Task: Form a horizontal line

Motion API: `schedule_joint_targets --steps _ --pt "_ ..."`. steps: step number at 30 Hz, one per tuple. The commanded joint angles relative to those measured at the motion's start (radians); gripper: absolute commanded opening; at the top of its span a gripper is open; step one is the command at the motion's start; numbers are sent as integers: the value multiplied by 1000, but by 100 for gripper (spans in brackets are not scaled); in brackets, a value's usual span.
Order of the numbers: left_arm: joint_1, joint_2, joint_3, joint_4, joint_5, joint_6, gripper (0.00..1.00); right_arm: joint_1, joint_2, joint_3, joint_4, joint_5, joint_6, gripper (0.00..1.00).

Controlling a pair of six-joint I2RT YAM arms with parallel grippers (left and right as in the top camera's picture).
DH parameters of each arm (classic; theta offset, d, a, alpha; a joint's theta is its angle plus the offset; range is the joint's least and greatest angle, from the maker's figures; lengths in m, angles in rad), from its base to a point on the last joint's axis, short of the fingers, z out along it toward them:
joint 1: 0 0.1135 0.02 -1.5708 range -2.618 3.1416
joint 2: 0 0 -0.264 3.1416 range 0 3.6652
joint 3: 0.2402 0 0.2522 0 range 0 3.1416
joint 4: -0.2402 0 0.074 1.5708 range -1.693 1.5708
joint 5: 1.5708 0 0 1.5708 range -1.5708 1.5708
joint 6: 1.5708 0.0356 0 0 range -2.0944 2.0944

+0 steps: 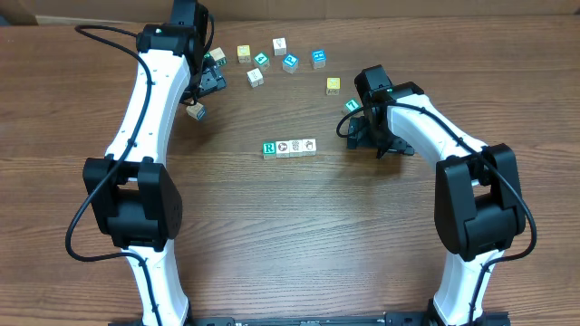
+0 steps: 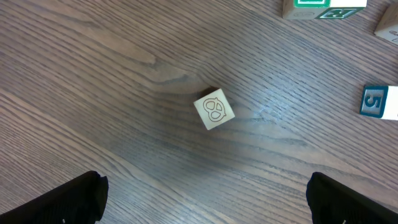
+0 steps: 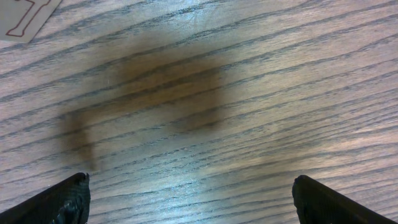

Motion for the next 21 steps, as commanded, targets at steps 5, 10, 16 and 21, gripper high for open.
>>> schedule_joint_targets --steps 5,10,16,21 --pt "-1 -23 19 -2 4 8 100 -7 -36 20 16 10 1 100" --pt "-1 -23 19 -2 4 8 100 -7 -36 20 37 10 1 100" --pt "-1 -21 19 -2 4 8 100 -6 -36 20 47 10 1 100" --pt "-4 -51 19 -3 4 8 100 -7 -36 20 48 10 1 100"
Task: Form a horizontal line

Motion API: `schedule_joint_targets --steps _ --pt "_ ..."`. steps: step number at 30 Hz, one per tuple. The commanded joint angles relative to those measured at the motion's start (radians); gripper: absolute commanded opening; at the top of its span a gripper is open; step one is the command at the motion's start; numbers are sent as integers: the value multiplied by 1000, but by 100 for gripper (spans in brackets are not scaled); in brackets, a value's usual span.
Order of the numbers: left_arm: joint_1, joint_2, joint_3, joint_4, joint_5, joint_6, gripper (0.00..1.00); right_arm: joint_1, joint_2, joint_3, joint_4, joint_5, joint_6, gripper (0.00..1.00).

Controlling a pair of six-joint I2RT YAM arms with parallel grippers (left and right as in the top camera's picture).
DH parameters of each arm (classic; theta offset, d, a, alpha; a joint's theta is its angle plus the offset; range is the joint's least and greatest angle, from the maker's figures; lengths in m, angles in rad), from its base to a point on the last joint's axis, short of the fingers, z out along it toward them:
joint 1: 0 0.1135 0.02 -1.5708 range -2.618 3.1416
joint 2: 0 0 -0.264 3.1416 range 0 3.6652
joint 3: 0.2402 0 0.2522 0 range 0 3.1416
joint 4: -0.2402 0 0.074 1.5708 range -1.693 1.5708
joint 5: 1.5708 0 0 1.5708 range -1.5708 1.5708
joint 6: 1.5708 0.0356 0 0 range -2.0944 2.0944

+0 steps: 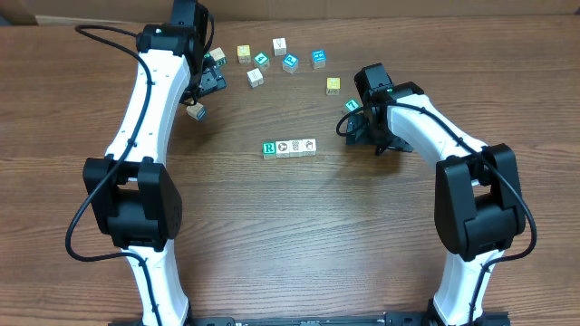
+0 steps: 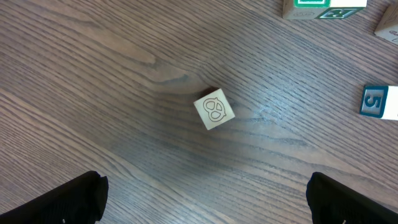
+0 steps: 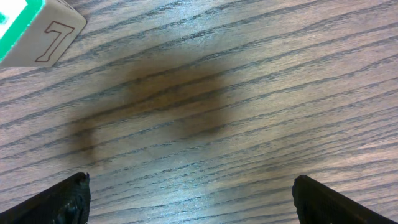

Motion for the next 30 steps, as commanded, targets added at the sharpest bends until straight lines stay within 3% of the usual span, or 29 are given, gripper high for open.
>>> schedule_joint_targets --steps 1,18,25,30 --pt "-6 -67 19 -3 4 8 100 -6 -36 20 5 10 1 100" --pt "-10 -341 -24 -21 -26 8 100 -6 -36 20 5 10 1 100" --pt "-18 -407 -227 14 -26 8 100 -6 -36 20 5 10 1 100" --pt "-31 -462 -447 186 -25 8 99 -6 -36 20 5 10 1 100"
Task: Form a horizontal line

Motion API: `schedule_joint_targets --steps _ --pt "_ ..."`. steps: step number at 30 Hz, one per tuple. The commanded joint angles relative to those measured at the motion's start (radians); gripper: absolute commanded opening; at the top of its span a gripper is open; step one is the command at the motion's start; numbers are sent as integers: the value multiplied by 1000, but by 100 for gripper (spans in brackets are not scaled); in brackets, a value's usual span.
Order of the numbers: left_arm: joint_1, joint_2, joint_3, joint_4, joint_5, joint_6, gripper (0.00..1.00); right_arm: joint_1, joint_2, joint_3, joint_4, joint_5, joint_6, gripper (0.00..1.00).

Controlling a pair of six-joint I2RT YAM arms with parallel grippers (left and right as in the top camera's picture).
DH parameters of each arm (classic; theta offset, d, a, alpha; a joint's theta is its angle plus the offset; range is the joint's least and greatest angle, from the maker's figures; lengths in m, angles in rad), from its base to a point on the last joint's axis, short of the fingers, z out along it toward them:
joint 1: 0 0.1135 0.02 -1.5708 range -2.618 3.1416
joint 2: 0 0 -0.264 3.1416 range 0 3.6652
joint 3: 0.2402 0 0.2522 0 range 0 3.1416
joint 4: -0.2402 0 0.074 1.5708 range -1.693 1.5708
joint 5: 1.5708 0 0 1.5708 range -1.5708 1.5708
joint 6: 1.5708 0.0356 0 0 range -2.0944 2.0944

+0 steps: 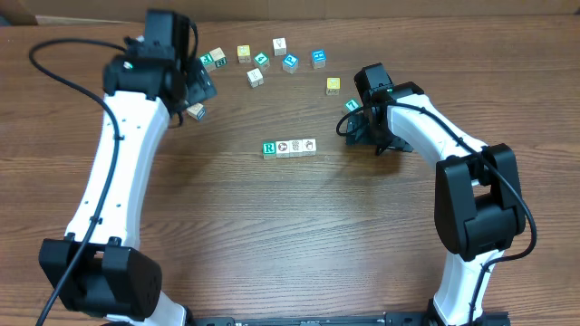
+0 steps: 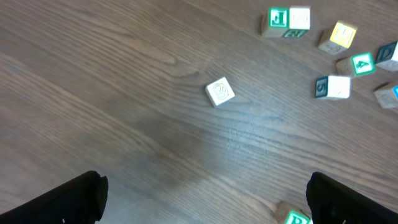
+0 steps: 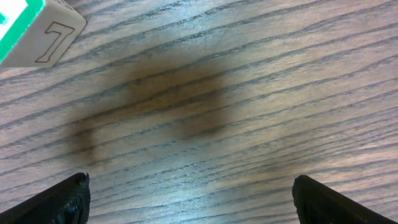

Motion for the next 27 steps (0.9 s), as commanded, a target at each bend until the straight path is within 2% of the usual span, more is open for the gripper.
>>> schedule_joint_targets --steps 1,9,15,20,27 --pt "-17 -70 -141 84 -13 8 99 -6 -36 20 3 10 1 100" --pt "-20 -180 -485 386 5 8 100 -6 -36 20 4 10 1 100" --pt "-19 -247 -666 583 30 17 100 -6 -36 20 4 10 1 100" --pt "-19 -342 -829 809 111 142 99 -6 -36 20 3 10 1 100" --pt "-19 -497 -1077 1113 174 242 100 -6 -36 20 4 10 1 100"
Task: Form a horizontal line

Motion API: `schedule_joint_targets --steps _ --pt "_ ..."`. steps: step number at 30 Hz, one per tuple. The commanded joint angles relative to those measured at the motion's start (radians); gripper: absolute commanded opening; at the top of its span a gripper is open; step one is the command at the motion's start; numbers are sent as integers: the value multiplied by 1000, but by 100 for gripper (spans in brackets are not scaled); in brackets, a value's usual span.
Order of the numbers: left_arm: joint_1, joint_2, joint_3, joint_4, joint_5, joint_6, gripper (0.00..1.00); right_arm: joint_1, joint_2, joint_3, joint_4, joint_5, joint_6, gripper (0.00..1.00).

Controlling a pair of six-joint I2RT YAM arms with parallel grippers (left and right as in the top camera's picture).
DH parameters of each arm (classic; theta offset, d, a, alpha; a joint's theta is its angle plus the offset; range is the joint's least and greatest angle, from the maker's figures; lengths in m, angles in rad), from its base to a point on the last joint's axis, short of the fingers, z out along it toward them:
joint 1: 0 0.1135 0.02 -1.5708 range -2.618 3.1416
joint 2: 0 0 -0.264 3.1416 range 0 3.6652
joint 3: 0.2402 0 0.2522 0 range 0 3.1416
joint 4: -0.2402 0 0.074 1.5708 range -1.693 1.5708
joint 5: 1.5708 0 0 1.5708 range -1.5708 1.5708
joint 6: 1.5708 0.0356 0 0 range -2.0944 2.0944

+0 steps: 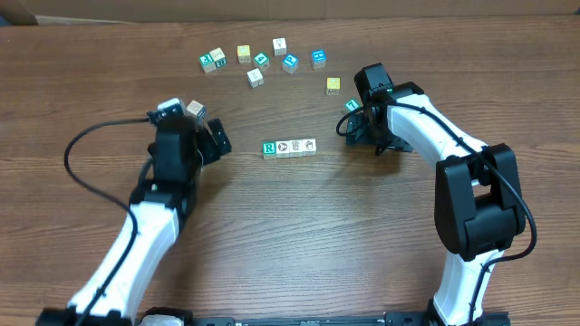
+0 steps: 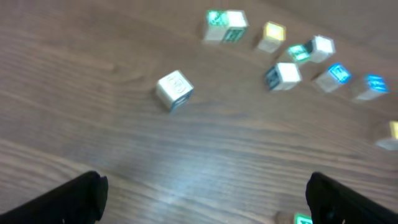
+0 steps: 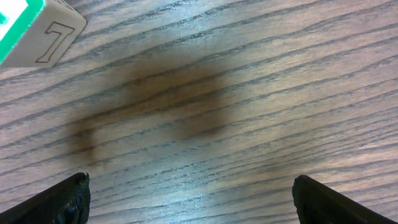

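Observation:
A short row of several blocks (image 1: 290, 147), starting with a green R block, lies at mid-table. My left gripper (image 1: 216, 138) hangs open just left of that row, with nothing between its fingers (image 2: 68, 198). In its wrist view a pale block with a round symbol (image 2: 175, 89) sits ahead. My right gripper (image 1: 362, 132) stands open and empty to the right of the row. A green-edged block marked 7 (image 3: 37, 30) lies at the top left of its view and shows again as the same block (image 1: 352, 105) overhead.
Loose blocks are scattered along the back: a green J pair (image 1: 213, 60), a yellow one (image 1: 244, 53), teal, white and blue ones (image 1: 290, 62) and a yellow-green one (image 1: 333, 85). The pale symbol block (image 1: 195, 110) sits behind my left wrist. Table surface is brown wood (image 1: 299, 235).
My left arm has swung from the back left, by the loose blocks, to a spot nearer the front just left of the row. The blocks and my right arm have not moved.
My left gripper hung open low over the pale symbol block at the back left. It then stood higher with more blocks in view, and now sits left of the row. My right gripper shifted slightly, bringing the 7 block into view, then stayed still.

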Motion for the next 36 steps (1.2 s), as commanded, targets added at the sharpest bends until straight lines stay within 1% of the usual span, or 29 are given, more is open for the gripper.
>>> schedule_joint_targets --steps 1,6,9,17,21,23,28,31,36 --pt "-6 -97 -132 97 49 91 99 -6 -36 20 4 10 1 100" --pt "-5 -214 -315 266 48 113 99 -6 -36 20 4 10 1 100" --pt "5 -279 -409 334 48 120 100 -6 -36 20 5 10 1 100" --pt "43 -458 -597 388 52 120 100 -6 -36 20 5 10 1 100" --pt "43 -588 -687 387 51 119 100 -6 -36 20 4 10 1 100" --pt "42 -646 -685 315 47 130 100 -6 -36 20 5 10 1 100" --pt "42 -731 -685 248 40 158 99 -6 -36 20 4 10 1 100" --pt "42 -793 -685 174 39 170 100 -6 -36 20 4 10 1 100" --pt "42 -967 -685 -4 39 212 99 -6 -36 20 4 10 1 100"
